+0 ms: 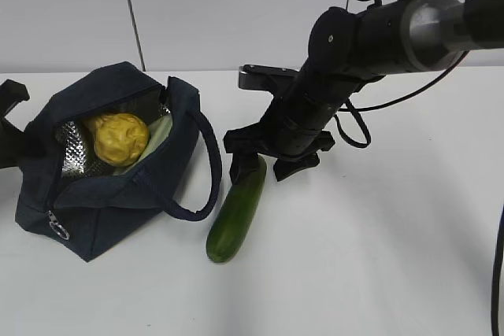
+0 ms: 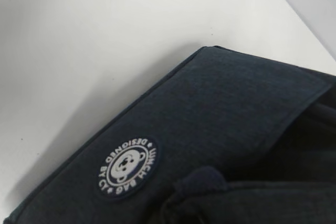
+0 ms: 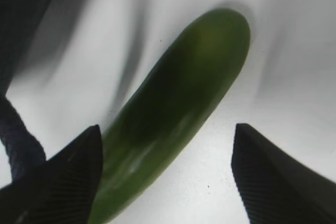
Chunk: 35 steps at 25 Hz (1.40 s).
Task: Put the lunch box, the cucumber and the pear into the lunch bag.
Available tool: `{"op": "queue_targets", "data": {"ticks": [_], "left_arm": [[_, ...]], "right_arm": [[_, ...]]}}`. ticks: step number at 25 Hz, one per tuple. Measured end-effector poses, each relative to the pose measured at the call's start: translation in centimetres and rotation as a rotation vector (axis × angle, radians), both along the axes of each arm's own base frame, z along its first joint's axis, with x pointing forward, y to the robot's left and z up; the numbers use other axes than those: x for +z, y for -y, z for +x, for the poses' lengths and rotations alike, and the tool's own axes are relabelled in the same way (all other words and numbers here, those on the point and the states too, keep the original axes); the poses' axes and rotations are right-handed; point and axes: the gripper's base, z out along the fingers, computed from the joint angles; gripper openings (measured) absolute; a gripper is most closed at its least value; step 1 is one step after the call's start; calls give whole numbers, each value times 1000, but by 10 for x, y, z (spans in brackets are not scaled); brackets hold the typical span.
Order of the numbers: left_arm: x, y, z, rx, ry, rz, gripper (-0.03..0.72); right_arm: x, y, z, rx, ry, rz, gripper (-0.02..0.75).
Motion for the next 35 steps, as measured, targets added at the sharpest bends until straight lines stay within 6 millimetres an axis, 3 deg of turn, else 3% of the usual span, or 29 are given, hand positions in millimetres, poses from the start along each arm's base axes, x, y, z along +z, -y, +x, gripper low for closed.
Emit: {"op": "queue_targets", "data": {"ticks": [15,29,35], "left_arm": [[-1,-3,3,31,13,18,1],[-1,-3,3,35,15,20,1],[-1,-3,3,35,15,18,1]], "right_arm": [[-19,-8,15,-16,-45,-95,591],[-17,-8,8,25,-92,-219,588],[-18,-7,5,35,-132,-237,510]]}}
